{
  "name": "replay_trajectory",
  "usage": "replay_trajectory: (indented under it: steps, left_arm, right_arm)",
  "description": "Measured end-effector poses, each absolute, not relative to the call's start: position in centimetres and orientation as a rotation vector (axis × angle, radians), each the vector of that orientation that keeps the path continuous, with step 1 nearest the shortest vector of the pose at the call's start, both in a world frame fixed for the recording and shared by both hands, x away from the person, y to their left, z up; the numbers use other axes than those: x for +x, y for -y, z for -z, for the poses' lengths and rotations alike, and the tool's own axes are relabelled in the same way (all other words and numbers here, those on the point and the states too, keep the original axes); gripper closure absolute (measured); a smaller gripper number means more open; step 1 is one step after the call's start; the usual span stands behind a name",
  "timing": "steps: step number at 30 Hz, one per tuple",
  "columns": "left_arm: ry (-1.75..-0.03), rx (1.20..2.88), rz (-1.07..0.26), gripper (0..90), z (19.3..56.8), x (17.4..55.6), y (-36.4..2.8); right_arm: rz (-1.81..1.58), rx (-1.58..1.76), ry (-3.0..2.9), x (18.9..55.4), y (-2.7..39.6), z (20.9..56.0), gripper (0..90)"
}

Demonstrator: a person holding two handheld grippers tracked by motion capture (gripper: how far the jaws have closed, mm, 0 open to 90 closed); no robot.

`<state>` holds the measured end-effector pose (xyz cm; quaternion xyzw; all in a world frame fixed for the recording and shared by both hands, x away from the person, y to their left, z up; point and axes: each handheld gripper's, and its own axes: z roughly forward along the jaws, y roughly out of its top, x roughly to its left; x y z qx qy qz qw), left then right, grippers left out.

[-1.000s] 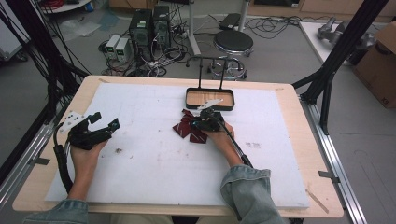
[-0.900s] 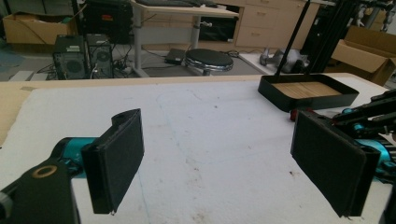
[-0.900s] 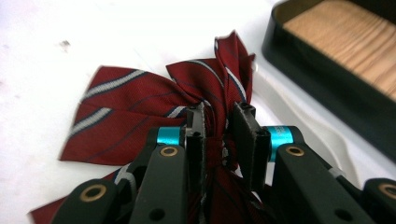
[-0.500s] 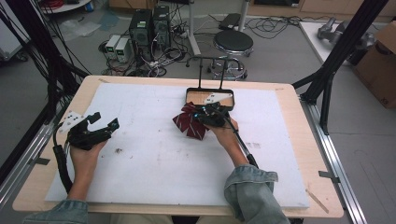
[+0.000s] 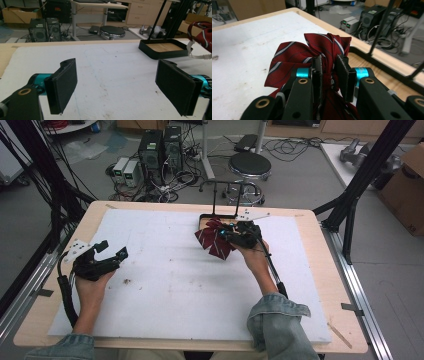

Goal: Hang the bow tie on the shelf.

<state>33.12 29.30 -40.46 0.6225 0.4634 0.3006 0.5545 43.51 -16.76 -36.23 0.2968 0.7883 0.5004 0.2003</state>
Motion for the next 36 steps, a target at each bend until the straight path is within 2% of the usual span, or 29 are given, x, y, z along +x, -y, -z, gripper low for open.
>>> replay_trajectory:
  steps: [17, 24, 36]
  left_arm:
    - [-1.096, 1.472, -0.711, 18.1, 40.5, 33.1, -29.4]
    - [-1.096, 1.477, -0.708, 18.2, 40.6, 33.2, -29.2]
    - [-1.096, 1.485, -0.707, 18.2, 40.7, 33.3, -29.2]
  right_arm:
    - [-1.425, 0.873, -2.041, 43.4, 21.9, 32.3, 75.7]
    - [-1.399, 0.914, -1.999, 43.6, 24.2, 31.7, 75.7]
    - [-1.422, 0.981, -1.941, 45.1, 25.7, 32.3, 75.7]
